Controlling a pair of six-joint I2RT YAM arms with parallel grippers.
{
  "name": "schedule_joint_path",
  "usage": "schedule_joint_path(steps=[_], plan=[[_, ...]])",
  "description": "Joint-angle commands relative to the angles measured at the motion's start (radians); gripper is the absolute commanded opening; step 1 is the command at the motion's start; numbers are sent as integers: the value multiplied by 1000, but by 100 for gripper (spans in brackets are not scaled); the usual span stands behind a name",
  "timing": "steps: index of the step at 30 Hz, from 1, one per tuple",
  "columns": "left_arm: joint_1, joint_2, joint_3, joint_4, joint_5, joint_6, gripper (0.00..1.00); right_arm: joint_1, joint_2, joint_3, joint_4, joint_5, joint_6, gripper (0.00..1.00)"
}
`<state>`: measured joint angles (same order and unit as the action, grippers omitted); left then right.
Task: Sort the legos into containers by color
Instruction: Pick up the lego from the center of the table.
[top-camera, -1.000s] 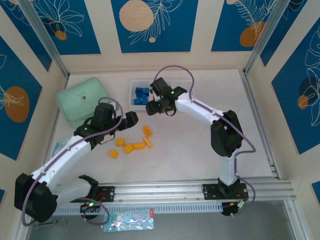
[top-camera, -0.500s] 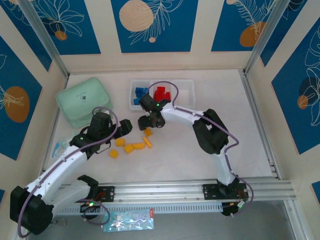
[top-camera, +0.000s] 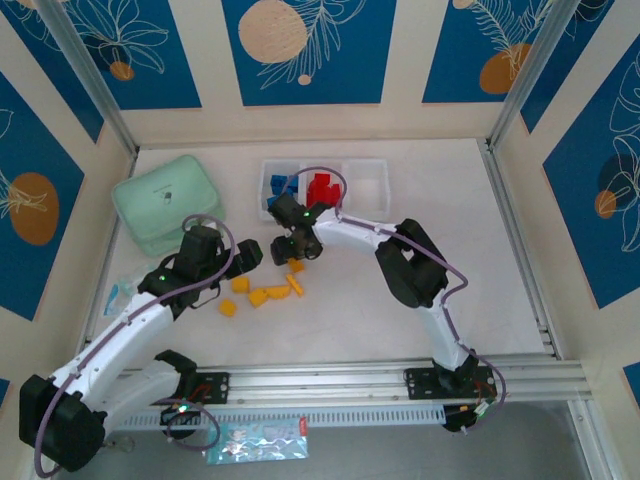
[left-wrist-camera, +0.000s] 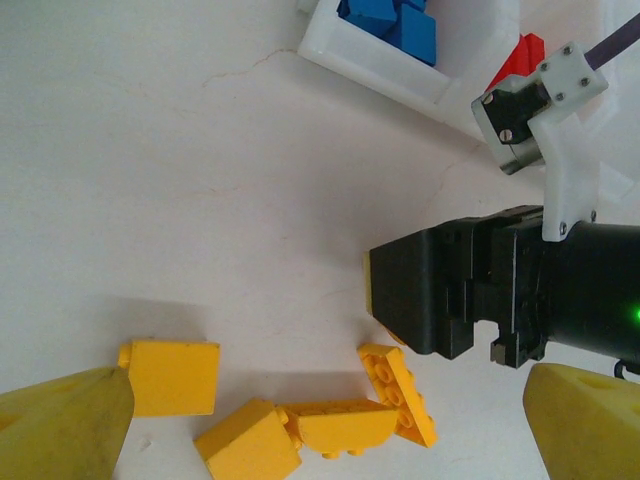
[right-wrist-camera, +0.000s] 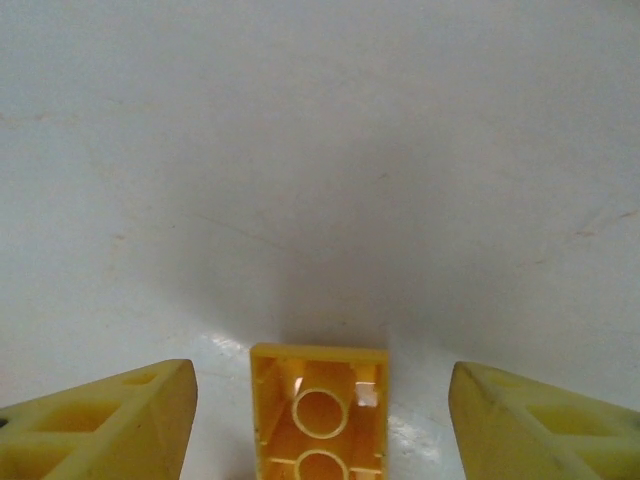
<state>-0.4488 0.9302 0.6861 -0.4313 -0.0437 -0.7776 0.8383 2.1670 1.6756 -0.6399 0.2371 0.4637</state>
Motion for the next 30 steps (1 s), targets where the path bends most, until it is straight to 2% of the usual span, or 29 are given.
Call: schedule_joint_path(steps=[1,13,18,23,30], plan=[[1,-16,7,-23,-24,5,100,17,19,1,-11,10,-14,63],[1,20,28,3,13,7,100,0,-9,-42,3,37,-28,30],[1,43,48,5,41,14,100,-14,-47,-52,3,39,-31,28],[-1,58,70,18,77,15,100,-47,-150,-87,19,11,-22,28],[-15,112,101,71,144,9,100,-182,-283,-124,26,0,-29,28]])
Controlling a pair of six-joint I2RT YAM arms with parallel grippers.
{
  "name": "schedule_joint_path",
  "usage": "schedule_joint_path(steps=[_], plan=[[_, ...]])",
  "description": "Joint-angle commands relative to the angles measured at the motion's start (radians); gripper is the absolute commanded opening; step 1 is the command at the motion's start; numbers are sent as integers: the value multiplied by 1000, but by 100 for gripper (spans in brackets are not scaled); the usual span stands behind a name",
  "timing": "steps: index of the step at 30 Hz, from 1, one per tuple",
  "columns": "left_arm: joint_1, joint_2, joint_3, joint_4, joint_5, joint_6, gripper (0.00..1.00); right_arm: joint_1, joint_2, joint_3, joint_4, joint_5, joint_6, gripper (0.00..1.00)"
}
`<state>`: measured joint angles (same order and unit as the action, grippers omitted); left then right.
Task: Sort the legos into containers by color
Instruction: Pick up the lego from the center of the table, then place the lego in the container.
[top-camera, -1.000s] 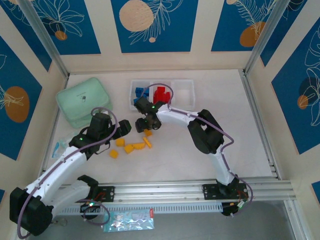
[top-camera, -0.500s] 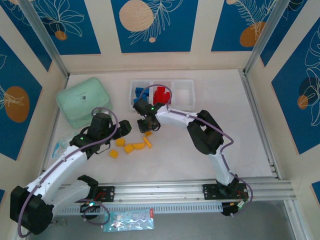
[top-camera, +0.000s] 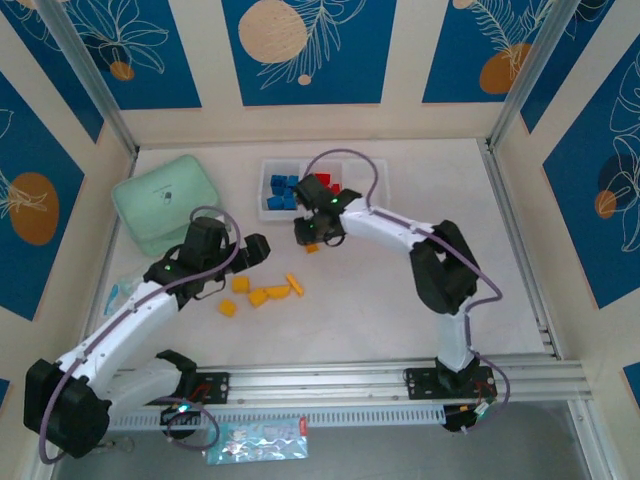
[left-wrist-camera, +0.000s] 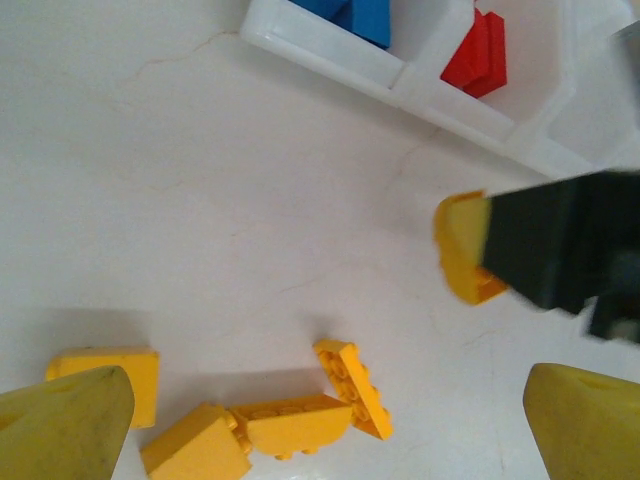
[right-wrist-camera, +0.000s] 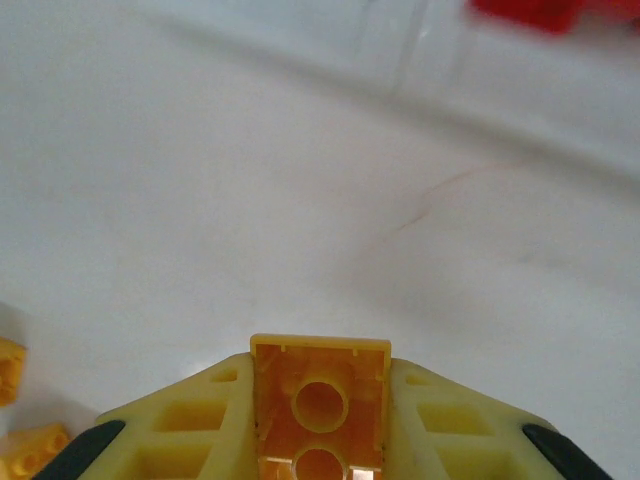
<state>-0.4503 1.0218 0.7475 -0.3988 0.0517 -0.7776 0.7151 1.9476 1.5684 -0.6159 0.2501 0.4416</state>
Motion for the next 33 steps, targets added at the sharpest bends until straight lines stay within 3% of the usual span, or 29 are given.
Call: schedule_joint_path(steps=[1,9,17,25,33], plan=[[-19,32,46,43,53,10,100,-84,-70,-15,2,-10,-14,28],[-86,140,114,88,68,22,100,-293,-1,94,-8,37,-76,28],[-128,233,190,115,64,25,100,-412,191,296,-25,17,-88,29],[-131,286,257,98,56,47,100,-431,287,424,-65,18,-143,55],[-132,268,274,64,43,54,100,-372,109,262,-48,-24,-114,63]])
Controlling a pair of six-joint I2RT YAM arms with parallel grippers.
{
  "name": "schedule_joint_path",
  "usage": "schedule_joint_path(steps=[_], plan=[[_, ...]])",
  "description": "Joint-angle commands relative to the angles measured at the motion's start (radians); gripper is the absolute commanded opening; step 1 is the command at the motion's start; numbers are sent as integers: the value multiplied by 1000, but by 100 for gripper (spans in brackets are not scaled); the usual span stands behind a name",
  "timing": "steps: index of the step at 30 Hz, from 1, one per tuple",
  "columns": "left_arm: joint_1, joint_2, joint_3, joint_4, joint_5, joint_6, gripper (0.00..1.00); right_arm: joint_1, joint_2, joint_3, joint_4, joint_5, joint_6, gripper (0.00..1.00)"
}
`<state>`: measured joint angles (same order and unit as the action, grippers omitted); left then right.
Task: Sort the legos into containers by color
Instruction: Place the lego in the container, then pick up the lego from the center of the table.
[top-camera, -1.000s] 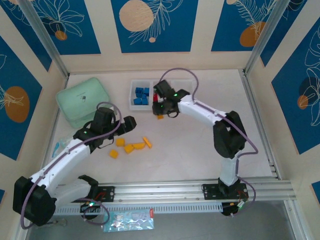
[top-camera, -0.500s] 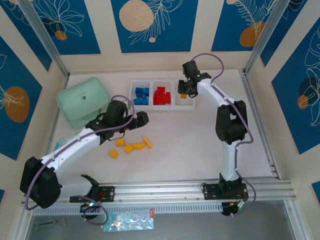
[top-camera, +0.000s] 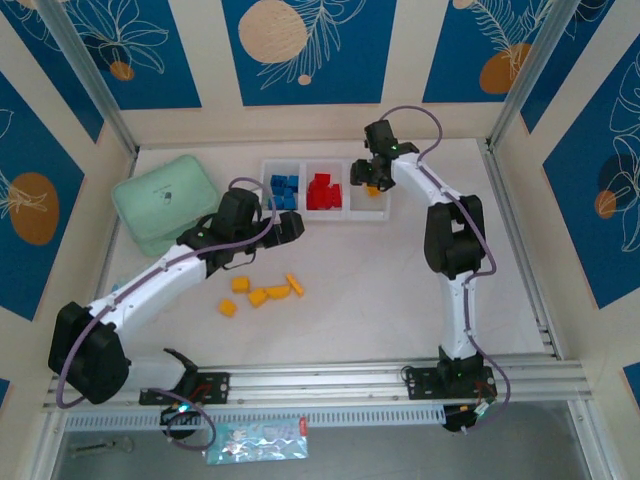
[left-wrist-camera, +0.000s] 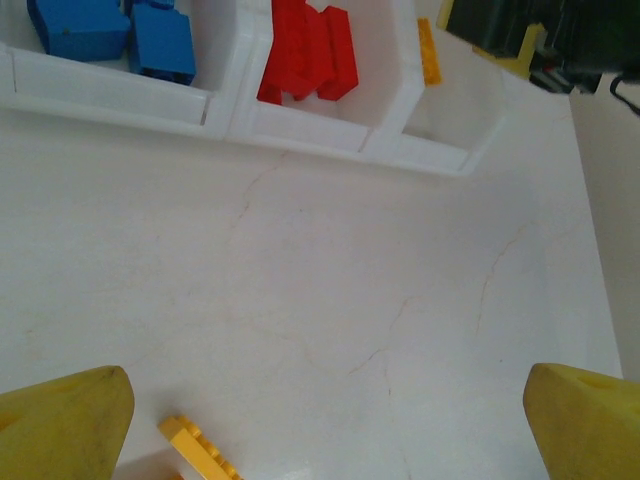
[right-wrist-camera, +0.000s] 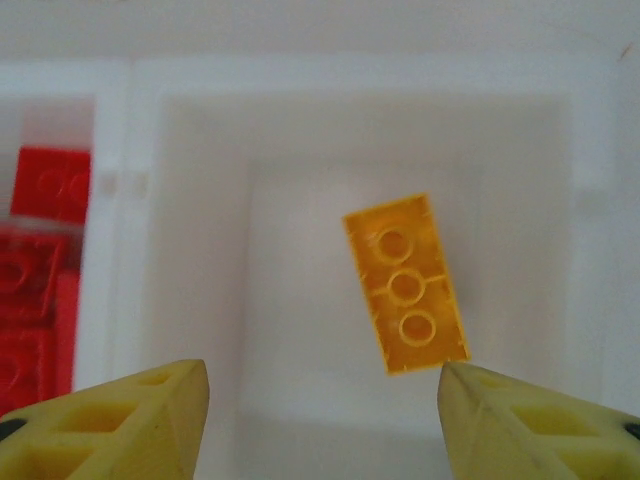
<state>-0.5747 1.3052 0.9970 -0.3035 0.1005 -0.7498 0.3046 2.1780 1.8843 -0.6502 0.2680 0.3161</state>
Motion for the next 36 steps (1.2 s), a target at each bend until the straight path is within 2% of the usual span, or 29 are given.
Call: schedule_joint_path(steps=[1,7,18,27,31,36], plan=[[-7,-24,15,-33,-9,24,100,52,-149,-86,-7,-36,14,64],[-5,-99,-46,-78,-50,26,100,140,-318,-282,-7,-66,69,68],[2,-283,-171,-217,-127,6,100,395,-531,-581,-16,-95,195,71],[7,-435,-264,-313,-213,-57,100,591,-508,-704,31,-154,305,73],[9,-473,-283,-332,-230,-74,100,609,-474,-723,82,-187,321,73],[10,-491,-290,-342,-239,-83,100,628,-410,-707,111,-159,294,67]])
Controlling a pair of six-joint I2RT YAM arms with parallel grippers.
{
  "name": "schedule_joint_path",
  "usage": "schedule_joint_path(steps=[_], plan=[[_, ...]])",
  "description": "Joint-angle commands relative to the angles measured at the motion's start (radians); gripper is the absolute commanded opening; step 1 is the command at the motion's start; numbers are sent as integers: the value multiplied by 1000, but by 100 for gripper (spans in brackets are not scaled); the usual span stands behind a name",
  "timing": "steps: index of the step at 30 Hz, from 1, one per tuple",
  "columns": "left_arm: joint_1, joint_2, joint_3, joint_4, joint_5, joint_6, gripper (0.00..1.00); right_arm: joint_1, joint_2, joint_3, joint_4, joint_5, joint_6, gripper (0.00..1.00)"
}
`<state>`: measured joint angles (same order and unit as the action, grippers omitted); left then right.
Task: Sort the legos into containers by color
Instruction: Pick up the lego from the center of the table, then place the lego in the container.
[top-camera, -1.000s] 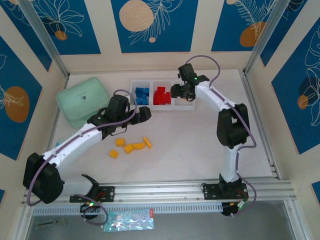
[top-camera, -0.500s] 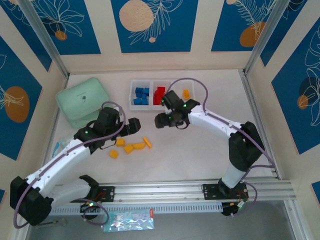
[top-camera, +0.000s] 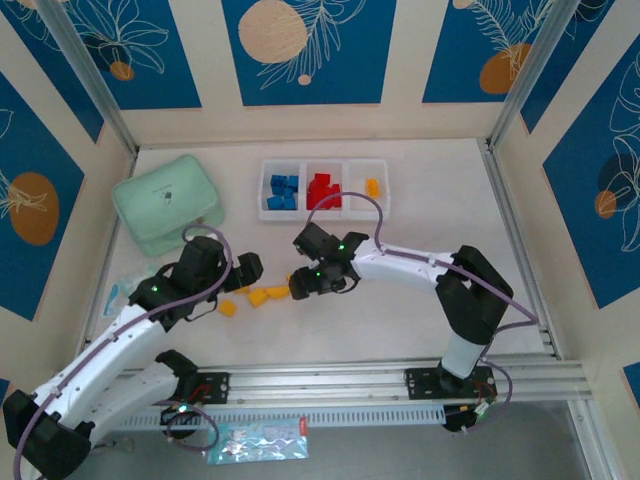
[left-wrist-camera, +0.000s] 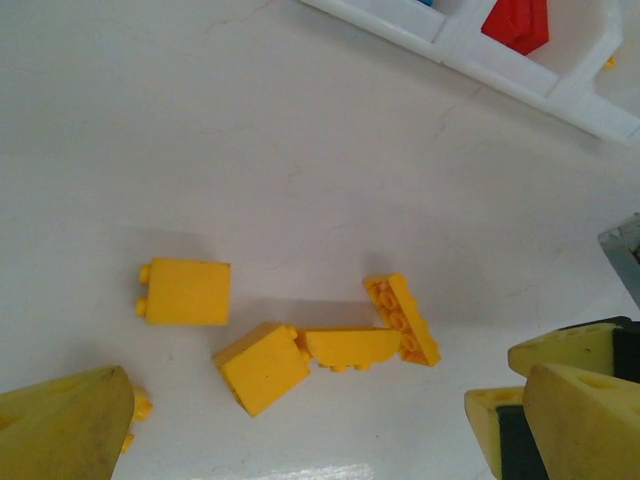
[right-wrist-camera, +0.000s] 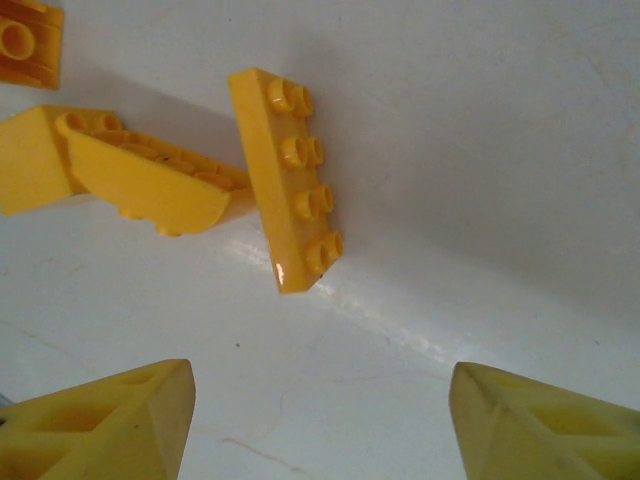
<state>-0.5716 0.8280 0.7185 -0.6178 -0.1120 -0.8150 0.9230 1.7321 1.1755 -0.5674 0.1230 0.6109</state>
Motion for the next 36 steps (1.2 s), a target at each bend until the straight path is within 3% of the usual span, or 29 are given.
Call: schedule_joint_path(steps=[1,13,21,27,36], plan=[[8,-13,-10,-28,-28,-17,100,10,50,5,36,-14,-11,65],[10,8,10,-27,-34,-7,100,18,184,84,79,26,-120,49],[13,23,28,-22,-28,2,100,20,223,128,59,69,-171,31],[13,43,38,-4,-7,12,100,-1,159,105,49,60,-169,11],[8,122,95,44,76,48,100,-126,-23,74,2,44,-162,9]])
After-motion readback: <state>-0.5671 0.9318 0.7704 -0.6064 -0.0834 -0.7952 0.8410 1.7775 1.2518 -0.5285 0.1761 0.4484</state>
